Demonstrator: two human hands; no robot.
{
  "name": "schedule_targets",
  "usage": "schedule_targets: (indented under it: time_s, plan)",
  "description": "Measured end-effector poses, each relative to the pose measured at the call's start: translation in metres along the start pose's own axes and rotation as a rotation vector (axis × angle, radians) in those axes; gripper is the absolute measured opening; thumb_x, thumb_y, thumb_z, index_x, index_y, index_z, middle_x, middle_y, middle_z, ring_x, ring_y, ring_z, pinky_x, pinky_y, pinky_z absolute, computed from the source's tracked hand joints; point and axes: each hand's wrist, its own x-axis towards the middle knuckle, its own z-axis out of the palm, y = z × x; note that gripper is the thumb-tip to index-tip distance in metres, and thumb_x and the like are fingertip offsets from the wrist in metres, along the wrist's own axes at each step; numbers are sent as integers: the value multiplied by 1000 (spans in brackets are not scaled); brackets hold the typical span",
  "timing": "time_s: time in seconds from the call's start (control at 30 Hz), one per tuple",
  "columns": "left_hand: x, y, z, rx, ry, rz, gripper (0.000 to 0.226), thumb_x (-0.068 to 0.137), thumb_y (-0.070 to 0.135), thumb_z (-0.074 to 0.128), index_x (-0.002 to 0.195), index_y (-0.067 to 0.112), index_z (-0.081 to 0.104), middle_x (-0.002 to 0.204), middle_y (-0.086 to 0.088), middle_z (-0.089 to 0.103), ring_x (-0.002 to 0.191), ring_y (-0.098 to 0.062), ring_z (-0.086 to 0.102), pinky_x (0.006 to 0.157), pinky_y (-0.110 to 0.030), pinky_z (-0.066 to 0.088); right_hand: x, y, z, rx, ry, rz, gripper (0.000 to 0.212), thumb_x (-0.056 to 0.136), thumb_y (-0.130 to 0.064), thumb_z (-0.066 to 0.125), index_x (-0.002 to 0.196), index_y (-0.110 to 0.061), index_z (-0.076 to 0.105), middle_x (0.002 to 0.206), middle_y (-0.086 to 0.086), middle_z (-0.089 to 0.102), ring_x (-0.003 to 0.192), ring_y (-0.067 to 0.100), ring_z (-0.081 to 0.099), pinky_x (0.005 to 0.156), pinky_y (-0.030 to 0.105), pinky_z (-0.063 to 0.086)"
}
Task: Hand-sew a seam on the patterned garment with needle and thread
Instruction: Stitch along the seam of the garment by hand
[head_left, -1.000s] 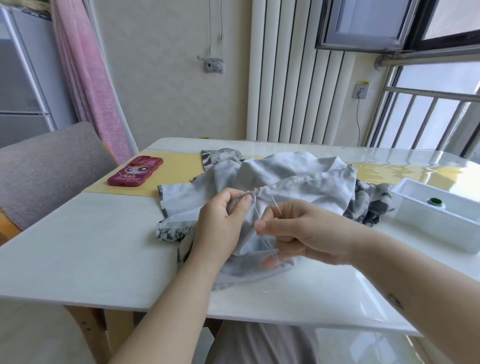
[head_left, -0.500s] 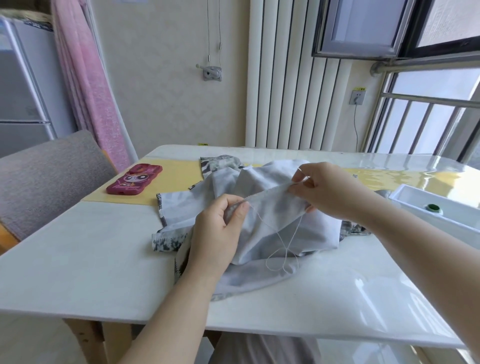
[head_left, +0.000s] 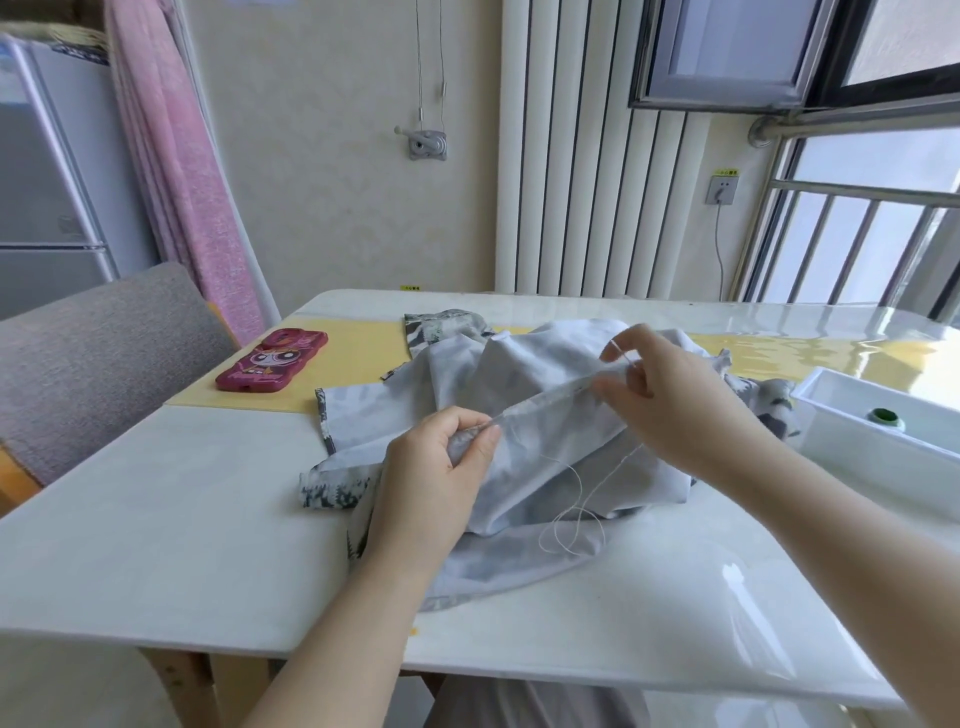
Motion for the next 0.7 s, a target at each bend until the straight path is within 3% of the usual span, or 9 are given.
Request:
schedule_targets:
  time_s: [0.1, 0.2, 0.3, 0.4, 0.53, 0.7]
  plan:
    - [1, 0, -1, -69, 1, -42, 16, 88, 24, 66, 75, 32, 62, 55, 25, 58, 52, 6, 51, 55, -9, 38, -19, -23, -2, 242, -13, -5, 12, 97, -21, 40, 104, -19, 50, 64, -5, 49, 60, 9, 50, 66, 30, 43]
    - [2, 0, -1, -108, -9, -80, 15, 88, 23, 66, 75, 30, 63, 49, 23, 54, 47, 5, 47, 52, -12, 35, -33, -41, 15, 245, -178, -64, 26, 96, -11, 35, 88, -27, 54, 63, -10, 48, 56, 8, 47, 64, 33, 46]
    - [1, -2, -1, -137, 3, -118, 18, 87, 26, 66, 72, 35, 64, 59, 22, 63, 56, 4, 54, 58, -17, 44, -36, -43, 35, 247, -275, -17, 29, 97, -13, 34, 84, -26, 56, 58, -5, 54, 54, 16, 51, 64, 42, 52]
    - [2, -4, -1, -143, 18, -132, 21, 86, 26, 67, 70, 39, 63, 68, 25, 67, 63, 3, 58, 66, -19, 47, -36, -42, 45, 245, -297, 44, 29, 98, -16, 35, 84, -24, 59, 56, -3, 62, 52, 7, 53, 63, 30, 52]
    - [2, -5, -1, -178, 25, -135, 21, 86, 23, 68, 71, 37, 64, 64, 23, 66, 57, -1, 56, 65, -23, 48, -35, -43, 49, 192, -303, 48, 27, 97, -15, 36, 87, -22, 61, 58, -1, 65, 48, 0, 50, 49, 15, 40]
    - [2, -4, -1, -192, 18, -136, 18, 86, 22, 68, 72, 35, 65, 58, 21, 63, 53, 2, 53, 60, -17, 43, -34, -44, 48, 170, -309, 52, 27, 95, -13, 36, 90, -20, 61, 60, 1, 67, 43, -2, 49, 45, 12, 36]
